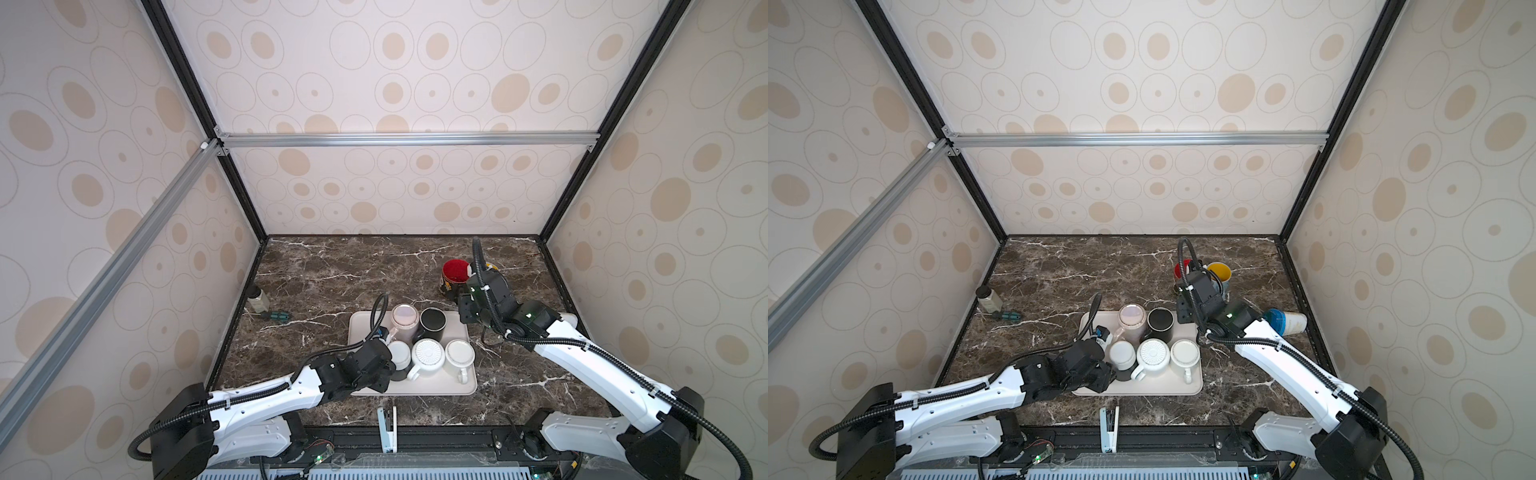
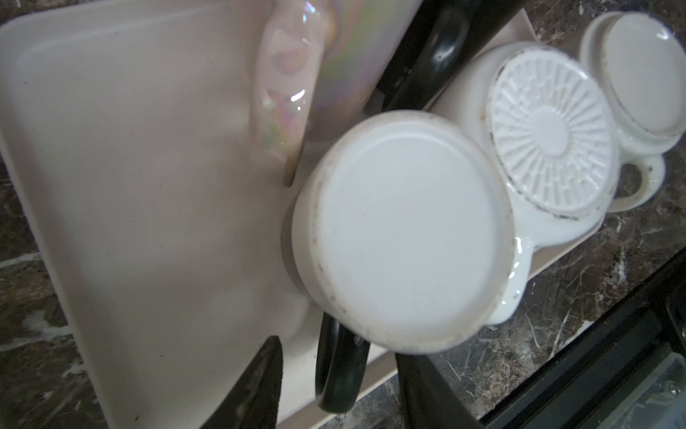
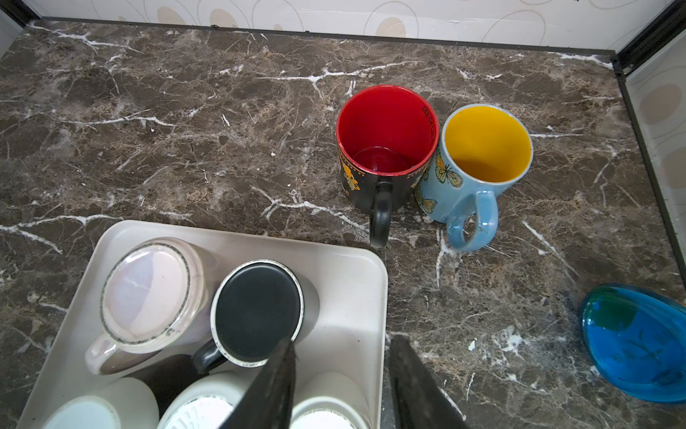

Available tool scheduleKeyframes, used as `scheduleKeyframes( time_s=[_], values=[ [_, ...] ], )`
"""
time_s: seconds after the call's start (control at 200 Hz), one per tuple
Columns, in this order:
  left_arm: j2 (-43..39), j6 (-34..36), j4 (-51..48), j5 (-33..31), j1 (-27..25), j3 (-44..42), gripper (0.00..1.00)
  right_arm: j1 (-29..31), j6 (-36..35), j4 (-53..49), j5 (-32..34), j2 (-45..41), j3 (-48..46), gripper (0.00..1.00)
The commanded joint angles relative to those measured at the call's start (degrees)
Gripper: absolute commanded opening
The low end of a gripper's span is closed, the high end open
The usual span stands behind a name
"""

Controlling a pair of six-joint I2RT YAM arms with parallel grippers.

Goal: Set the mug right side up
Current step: 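Raise the right gripper away while lowering left gripper onto the upside-down white-bottomed mug, then grasp the upside-down white-bottomed black mug with the left gripper and lift it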

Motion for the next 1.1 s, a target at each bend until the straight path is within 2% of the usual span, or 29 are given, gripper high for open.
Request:
scheduleKeyframes(
  time_s=[0.0, 0.25, 0.48, 0.59, 0.94, 1.095],
  values=[
    [1.22, -0.81, 2.29, -1.54, -0.56, -0.27, 0.49, 0.49, 0.73, -0.3, 0.87, -1.28, -0.84, 0.44],
    [3.82, -0.1, 3.38, -2.45, -0.56, -0.31, 0.46, 0.63, 1.17, -0.18, 0.72, -1.24, -1.48, 0.44],
    [4.79, 0.09, 4.35, -2.74, -0.56, -0.67, 0.41, 0.8, 1.26, -0.19, 0.61, -1.46, -1.49, 0.43],
    [4.99, 0.01, 4.84, -2.64, -0.58, -1.06, 0.35, 0.85, 1.31, -0.15, 0.69, -1.53, -1.74, 0.43],
    [6.08, -0.36, 6.31, -2.56, -0.55, -1.71, 0.32, 0.94, 1.77, 0.62, 0.08, -1.71, -2.53, 0.43],
    [5.89, -0.37, 6.44, -2.92, -0.52, -1.72, 0.26, 1.09, 2.11, 0.8, -0.35, -1.6, -2.54, 0.42]
  ],
)
